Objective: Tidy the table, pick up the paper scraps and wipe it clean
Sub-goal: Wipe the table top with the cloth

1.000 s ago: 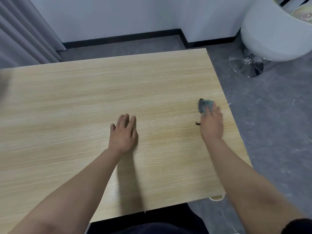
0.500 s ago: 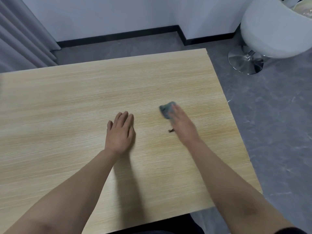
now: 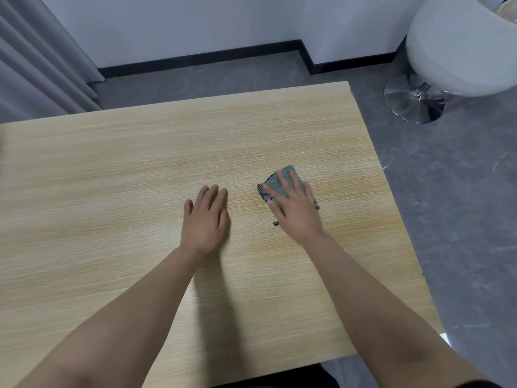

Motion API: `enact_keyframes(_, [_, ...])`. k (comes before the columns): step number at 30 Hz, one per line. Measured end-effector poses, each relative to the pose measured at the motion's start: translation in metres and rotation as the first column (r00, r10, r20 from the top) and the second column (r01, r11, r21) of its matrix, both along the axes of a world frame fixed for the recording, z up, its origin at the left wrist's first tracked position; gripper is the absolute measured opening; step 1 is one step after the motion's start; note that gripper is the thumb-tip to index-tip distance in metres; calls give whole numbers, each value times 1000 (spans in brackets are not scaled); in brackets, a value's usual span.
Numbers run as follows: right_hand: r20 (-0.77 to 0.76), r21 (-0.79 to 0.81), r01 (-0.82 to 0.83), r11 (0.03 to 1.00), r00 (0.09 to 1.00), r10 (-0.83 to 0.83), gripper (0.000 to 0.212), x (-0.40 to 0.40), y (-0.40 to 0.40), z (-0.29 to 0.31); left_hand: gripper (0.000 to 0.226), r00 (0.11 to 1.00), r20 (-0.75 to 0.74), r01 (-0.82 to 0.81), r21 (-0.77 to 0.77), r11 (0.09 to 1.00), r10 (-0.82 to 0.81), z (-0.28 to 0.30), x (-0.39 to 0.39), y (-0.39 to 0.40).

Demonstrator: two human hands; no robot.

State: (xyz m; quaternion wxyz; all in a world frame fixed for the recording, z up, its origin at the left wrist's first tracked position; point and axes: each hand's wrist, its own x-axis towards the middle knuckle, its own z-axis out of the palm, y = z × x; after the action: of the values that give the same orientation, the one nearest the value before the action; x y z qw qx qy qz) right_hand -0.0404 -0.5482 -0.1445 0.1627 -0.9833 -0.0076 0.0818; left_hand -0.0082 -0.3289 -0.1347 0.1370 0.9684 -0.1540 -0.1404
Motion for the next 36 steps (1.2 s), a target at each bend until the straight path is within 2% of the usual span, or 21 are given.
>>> enact_keyframes(3, [-43,-54,-27,998,999,24,52,0,-16,-1,49,1000,-7,3,5,1000,-3,-2,0,2])
enact_keyframes(7, [-32,-16,-22,1000,999,21,61,5,-20,5,49,1000,-17,4,14,1000,-4,-2,-1,1])
enact_keyframes(11, [-43,-58,-18,998,999,15,59,13,-18,-2,49,1000,-20,3,20,1000,-3,-2,-2,1])
enact_keyframes(15, [-15,-7,1,1000,1000,-1,47,20,-23,-3,50,999,-33,15,31,999,-14,-2,-1,3])
enact_keyframes(18, [32,-21,150,989,988,-149,50,23,-43,-7,50,999,-29,24,33,999,-23,-3,0,4])
enact_keyframes(20, [41,-18,340,940,940,-339,50,24,-57,-10,49,1000,-20,22,17,1000,-21,-3,1,3])
enact_keyframes(22, [53,-29,416,909,909,-414,47,27,-50,-12,49,1000,-15,20,8,1000,-20,-4,2,4])
enact_keyframes(23, [104,-29,361,932,929,-356,46,29,-36,-11,49,1000,-12,22,10,1000,-22,-4,2,5])
enact_keyframes(25, [184,-12,133,991,975,-128,41,32,4,-9,50,999,2,33,17,999,-33,-5,4,6])
enact_keyframes(27, [121,33,-92,995,989,87,41,31,44,-1,56,998,34,45,-6,999,-45,-5,5,8])
enact_keyframes(29, [1,150,-151,977,988,153,51,30,58,5,55,996,75,55,-42,998,-52,-7,6,11])
enact_keyframes(30, [-18,241,-94,966,995,101,54,30,55,11,52,994,96,55,-59,997,-49,-8,7,11])
enact_keyframes(32, [13,399,133,907,988,-151,56,35,37,19,46,990,141,36,-115,993,-19,-8,13,10])
enact_keyframes(33, [22,400,255,880,958,-287,56,39,26,21,44,989,149,18,-144,989,4,-7,16,8])
enact_keyframes(34, [21,335,338,879,930,-366,58,43,16,23,43,989,144,2,-164,987,22,-6,18,5])
enact_keyframes(36, [-61,191,384,903,923,-380,59,50,9,23,41,992,122,-13,-178,984,36,-5,22,2])
